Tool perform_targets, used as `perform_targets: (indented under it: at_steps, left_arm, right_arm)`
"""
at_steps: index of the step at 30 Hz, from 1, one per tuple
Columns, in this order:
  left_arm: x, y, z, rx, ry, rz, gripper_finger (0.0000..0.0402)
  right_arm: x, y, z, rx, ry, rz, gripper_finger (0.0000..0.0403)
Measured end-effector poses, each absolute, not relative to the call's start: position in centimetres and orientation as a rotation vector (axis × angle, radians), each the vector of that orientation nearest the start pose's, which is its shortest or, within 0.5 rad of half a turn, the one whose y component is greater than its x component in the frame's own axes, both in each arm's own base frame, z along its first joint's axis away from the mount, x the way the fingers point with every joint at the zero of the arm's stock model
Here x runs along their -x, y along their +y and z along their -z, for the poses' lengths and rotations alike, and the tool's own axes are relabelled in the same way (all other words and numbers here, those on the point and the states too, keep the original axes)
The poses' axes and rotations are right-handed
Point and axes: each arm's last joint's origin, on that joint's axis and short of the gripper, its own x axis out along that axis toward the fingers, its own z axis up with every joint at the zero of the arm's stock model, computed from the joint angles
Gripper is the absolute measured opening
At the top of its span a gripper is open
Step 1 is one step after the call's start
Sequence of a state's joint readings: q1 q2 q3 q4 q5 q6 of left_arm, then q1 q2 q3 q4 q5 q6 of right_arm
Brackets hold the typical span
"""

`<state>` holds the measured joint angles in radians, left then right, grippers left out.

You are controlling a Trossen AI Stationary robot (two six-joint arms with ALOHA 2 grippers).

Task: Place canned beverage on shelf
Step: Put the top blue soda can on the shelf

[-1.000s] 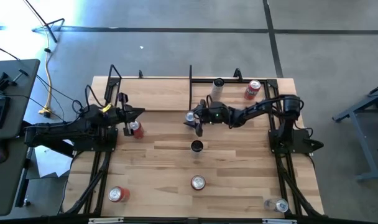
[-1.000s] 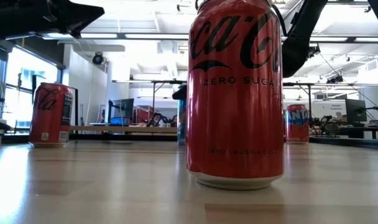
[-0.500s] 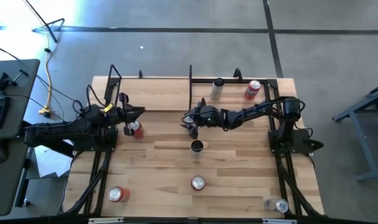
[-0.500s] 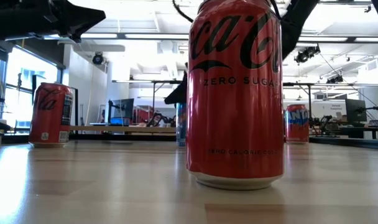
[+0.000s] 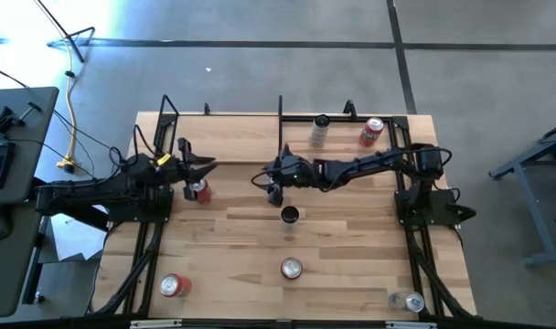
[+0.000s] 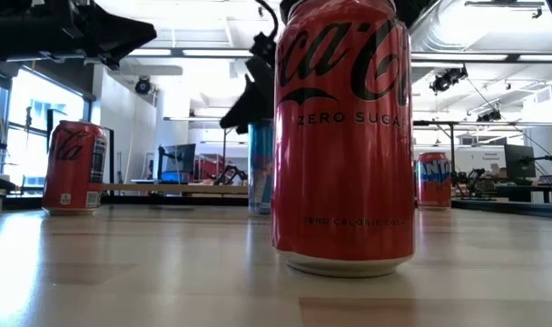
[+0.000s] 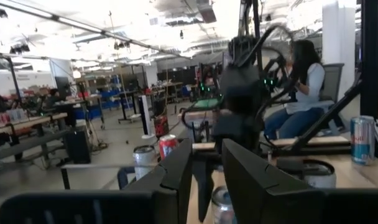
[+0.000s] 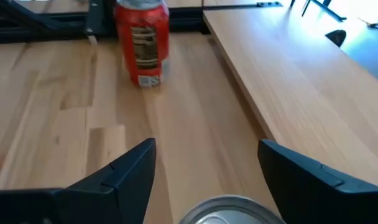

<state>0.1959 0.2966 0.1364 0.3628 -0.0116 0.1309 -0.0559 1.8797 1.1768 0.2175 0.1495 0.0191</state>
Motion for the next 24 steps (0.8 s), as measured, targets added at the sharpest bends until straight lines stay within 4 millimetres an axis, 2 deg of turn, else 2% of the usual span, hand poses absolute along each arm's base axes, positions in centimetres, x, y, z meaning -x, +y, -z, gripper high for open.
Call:
perform_targets:
  at_steps: [5, 15, 19, 24]
  left_arm:
    - [-11.2, 2.3, -21.7, -0.113, -0.163, -0.215, 0.0079]
    - [-11.3, 2.3, -21.2, -0.063, -0.11, -0.21, 0.0079]
    - [-11.3, 2.2, -21.0, -0.051, -0.093, -0.183, 0.0079]
    - [-11.4, 1.9, -20.8, -0.044, -0.07, -0.14, 0.0079]
  right_arm:
    - [-41.6, -1.8, -20.9, 0.011, 0.472, 0.188, 0.0266]
    - [-42.2, -0.3, -24.2, 0.051, 0.652, 0.237, 0.0266]
    - [-42.0, -0.2, -26.1, 0.056, 0.765, 0.237, 0.0266]
    - [-41.5, -1.3, -27.7, 0.032, 0.848, 0.235, 0.0266]
